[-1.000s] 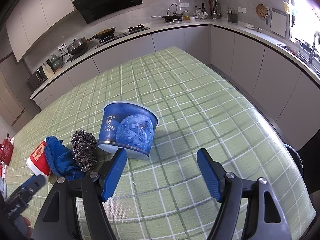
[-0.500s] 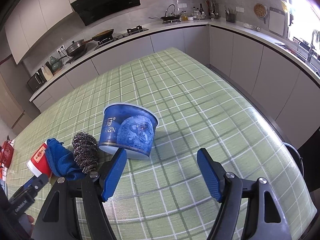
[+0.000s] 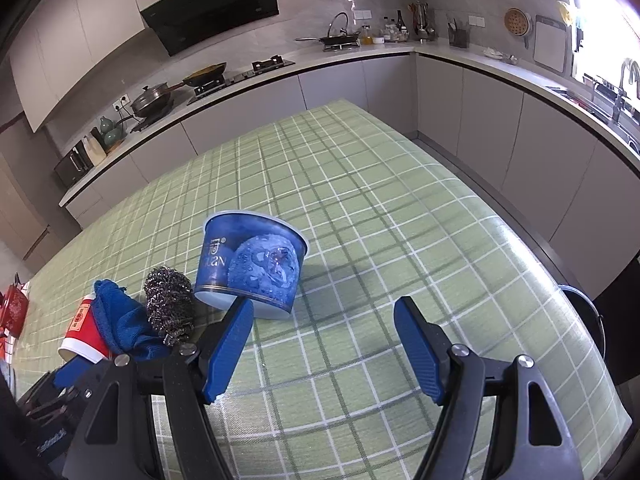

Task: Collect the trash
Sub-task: 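Grasp and lift the blue paper bowl with the right tool while the left tool grasps the red cup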

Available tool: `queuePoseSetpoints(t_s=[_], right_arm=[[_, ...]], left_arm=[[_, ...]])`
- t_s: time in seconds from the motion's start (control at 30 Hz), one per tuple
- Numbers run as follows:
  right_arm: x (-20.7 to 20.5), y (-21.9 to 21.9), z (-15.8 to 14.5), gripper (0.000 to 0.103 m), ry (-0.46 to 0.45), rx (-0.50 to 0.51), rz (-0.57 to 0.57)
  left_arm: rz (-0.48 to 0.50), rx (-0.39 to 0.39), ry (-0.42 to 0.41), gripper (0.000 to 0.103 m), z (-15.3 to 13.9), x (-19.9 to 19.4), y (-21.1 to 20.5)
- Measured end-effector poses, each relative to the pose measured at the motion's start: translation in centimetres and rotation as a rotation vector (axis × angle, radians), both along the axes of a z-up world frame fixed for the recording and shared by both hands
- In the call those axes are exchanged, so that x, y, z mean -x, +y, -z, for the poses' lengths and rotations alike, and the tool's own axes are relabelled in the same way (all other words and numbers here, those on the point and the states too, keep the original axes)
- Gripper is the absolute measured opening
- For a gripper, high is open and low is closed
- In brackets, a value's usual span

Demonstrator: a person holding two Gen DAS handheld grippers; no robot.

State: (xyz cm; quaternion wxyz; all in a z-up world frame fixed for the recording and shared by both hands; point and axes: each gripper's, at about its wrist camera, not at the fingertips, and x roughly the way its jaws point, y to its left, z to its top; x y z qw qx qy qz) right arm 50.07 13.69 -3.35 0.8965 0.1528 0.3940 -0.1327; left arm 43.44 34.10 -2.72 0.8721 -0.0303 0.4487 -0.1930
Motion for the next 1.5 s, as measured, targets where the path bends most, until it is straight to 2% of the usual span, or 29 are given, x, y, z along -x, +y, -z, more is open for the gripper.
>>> queuePoseSetpoints(t_s=[0.17, 0.27, 0.37, 0.57, 0.83, 1.03, 1.17, 1.5], right_arm=[[-0.3, 0.0, 0.2, 0.075, 0.001, -0.016, -0.008], [-0.5, 0.2, 0.2, 0.075, -0.002, -0.014, -0.016], [-0.6, 0.4, 0.0, 0.075, -0.007, -0.017, -0.024], [-1.3, 0.6, -0.4, 0.075, -0.029, -0.039, -0.045], [-4.1, 1.3, 0.3, 0.079, -0.020, -0.102, -0.079], [-6.9, 1.9, 1.7, 0.079, 0.014, -0.131, -0.107], [-8.1, 2.1, 2.9, 0.079, 0.047, -0.149, -0.122], [-8.5, 2.0, 3.1, 0.078, 0.024, -0.133, -0.149]], left_arm=[[-0.090, 0.008, -0.044, 0.076, -1.9, 1.4, 2.5], [-0.160, -0.024, -0.070, 0.078, -2.2, 0.0, 3.2], [-0.186, -0.027, -0.042, 0.078, -1.3, -1.8, 3.4], [-0.166, -0.029, 0.017, 0.078, 0.8, -3.8, 2.6], [-0.170, 0.050, 0.080, 0.078, 2.7, -4.3, 4.1], [-0.144, 0.086, 0.094, 0.069, 3.1, -4.2, 3.9], [-0.143, 0.106, 0.098, 0.069, 3.2, -4.0, 3.9], [-0.161, 0.137, 0.122, 0.067, 3.0, -3.3, 4.8]])
